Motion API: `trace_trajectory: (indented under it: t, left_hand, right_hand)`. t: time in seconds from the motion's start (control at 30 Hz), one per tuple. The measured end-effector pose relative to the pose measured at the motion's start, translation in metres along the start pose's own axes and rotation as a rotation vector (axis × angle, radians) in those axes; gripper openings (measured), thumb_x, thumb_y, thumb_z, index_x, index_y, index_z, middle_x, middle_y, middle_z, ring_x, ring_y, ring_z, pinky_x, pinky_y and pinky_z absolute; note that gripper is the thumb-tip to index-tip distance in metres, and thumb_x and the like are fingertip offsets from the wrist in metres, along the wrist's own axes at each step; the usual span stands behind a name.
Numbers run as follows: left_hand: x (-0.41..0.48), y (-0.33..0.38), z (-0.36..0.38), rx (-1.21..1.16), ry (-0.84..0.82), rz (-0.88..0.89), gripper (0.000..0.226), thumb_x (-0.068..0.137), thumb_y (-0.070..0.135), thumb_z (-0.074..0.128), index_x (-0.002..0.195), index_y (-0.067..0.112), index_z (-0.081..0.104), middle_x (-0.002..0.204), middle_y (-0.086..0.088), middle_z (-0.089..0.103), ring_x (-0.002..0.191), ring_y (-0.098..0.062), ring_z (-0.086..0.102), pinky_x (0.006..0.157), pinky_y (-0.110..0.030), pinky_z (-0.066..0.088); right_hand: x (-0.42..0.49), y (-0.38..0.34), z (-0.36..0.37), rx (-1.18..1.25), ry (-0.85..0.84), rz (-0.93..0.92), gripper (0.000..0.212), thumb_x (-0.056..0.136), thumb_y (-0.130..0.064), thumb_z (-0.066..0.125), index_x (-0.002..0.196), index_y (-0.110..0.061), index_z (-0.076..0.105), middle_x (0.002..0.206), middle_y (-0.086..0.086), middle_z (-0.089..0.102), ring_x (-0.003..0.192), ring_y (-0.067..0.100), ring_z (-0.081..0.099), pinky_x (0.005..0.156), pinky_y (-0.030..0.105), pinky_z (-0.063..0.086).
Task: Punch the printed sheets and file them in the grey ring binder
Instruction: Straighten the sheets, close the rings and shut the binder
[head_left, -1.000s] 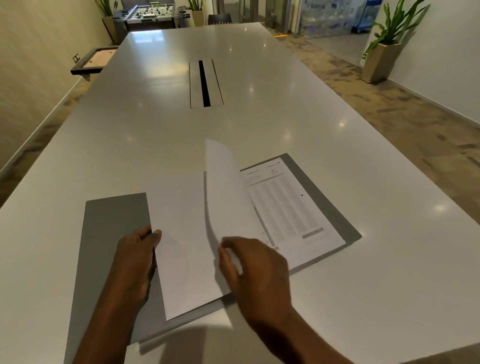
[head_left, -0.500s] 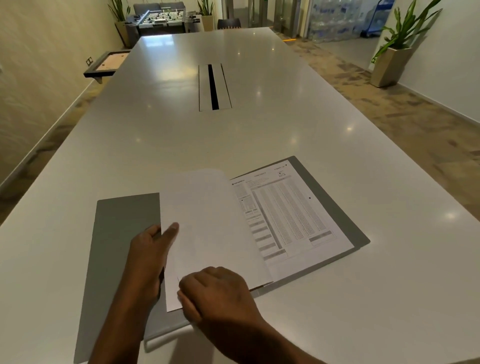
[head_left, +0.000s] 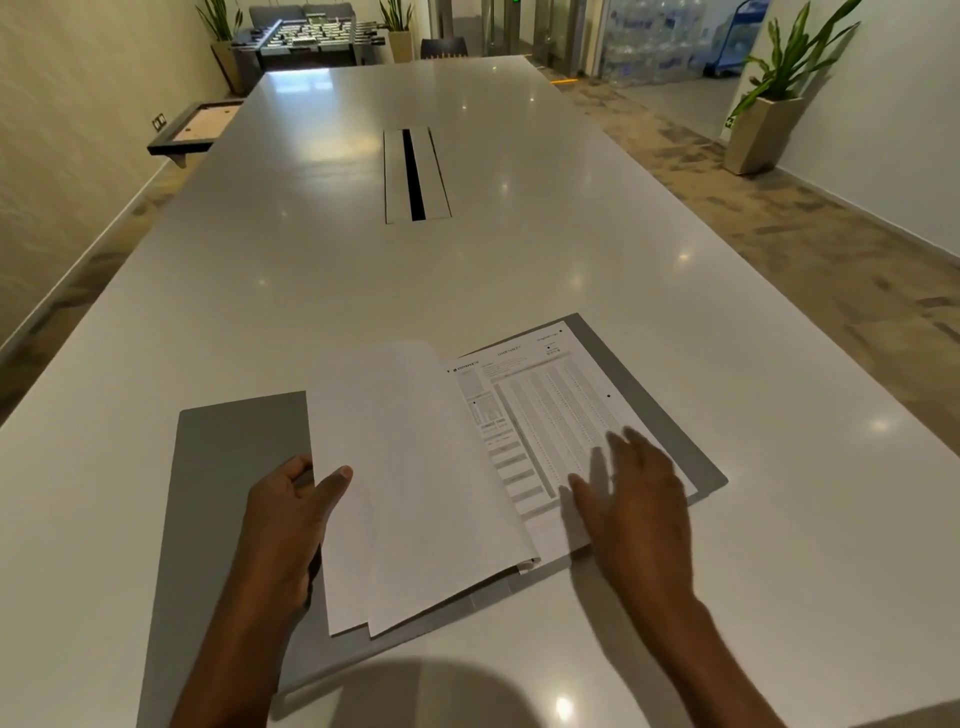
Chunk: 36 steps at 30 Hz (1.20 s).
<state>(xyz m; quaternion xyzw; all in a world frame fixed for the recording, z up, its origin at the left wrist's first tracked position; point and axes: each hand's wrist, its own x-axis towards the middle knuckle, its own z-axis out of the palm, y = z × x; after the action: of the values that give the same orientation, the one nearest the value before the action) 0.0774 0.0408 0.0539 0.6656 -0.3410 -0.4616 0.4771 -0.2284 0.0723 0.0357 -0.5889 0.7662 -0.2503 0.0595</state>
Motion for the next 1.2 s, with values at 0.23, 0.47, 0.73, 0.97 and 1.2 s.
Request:
trace_trajectory:
  t: [0.23, 0.47, 0.73, 0.97, 1.2]
  left_hand:
    - [0.001, -0.002, -0.001, 0.0, -0.009, 0.006, 0.022, 0.094, 0.008, 0.074, 0.115, 0.014, 0.074, 0.106, -0.007, 0.082, 0.101, -0.029, 0.078, 0.103, -0.055, 0.056]
    - [-0.001, -0.003, -0.001, 0.004, -0.016, 0.007, 0.018, 0.095, 0.008, 0.073, 0.107, 0.021, 0.073, 0.109, -0.008, 0.081, 0.103, -0.03, 0.077, 0.104, -0.056, 0.055]
    - [0.0, -0.002, -0.001, 0.007, -0.015, 0.009, 0.019, 0.095, 0.009, 0.074, 0.111, 0.019, 0.074, 0.107, -0.007, 0.082, 0.101, -0.03, 0.078, 0.103, -0.055, 0.056]
    - [0.0, -0.001, -0.001, -0.005, -0.009, 0.011, 0.023, 0.095, 0.009, 0.073, 0.118, 0.012, 0.072, 0.108, -0.01, 0.081, 0.101, -0.032, 0.078, 0.103, -0.056, 0.056]
    - [0.001, -0.004, -0.002, 0.002, 0.0, 0.005, 0.022, 0.094, 0.01, 0.074, 0.116, 0.013, 0.074, 0.105, -0.01, 0.082, 0.1, -0.033, 0.078, 0.102, -0.059, 0.056]
  right_hand:
    - [0.004, 0.045, -0.003, -0.181, -0.107, 0.234, 0.067, 0.088, -0.043, 0.074, 0.138, -0.004, 0.053, 0.135, 0.018, 0.061, 0.125, 0.036, 0.053, 0.1, 0.046, 0.047]
    - [0.008, 0.049, -0.001, -0.08, -0.089, 0.238, 0.062, 0.084, -0.036, 0.083, 0.129, -0.003, 0.057, 0.12, 0.018, 0.063, 0.112, 0.035, 0.055, 0.092, 0.044, 0.05]
    - [0.027, 0.061, -0.006, 0.023, 0.044, 0.215, 0.03, 0.082, -0.016, 0.082, 0.109, -0.008, 0.073, 0.099, 0.014, 0.072, 0.091, 0.033, 0.065, 0.081, 0.046, 0.055]
    - [0.03, 0.059, -0.015, 0.213, 0.184, 0.14, 0.008, 0.091, -0.005, 0.072, 0.096, -0.009, 0.076, 0.089, 0.007, 0.074, 0.08, 0.025, 0.068, 0.077, 0.042, 0.058]
    - [0.031, 0.056, -0.018, 0.346, 0.121, 0.143, 0.012, 0.093, -0.014, 0.075, 0.104, -0.014, 0.071, 0.094, 0.0, 0.072, 0.084, 0.019, 0.068, 0.078, 0.033, 0.058]
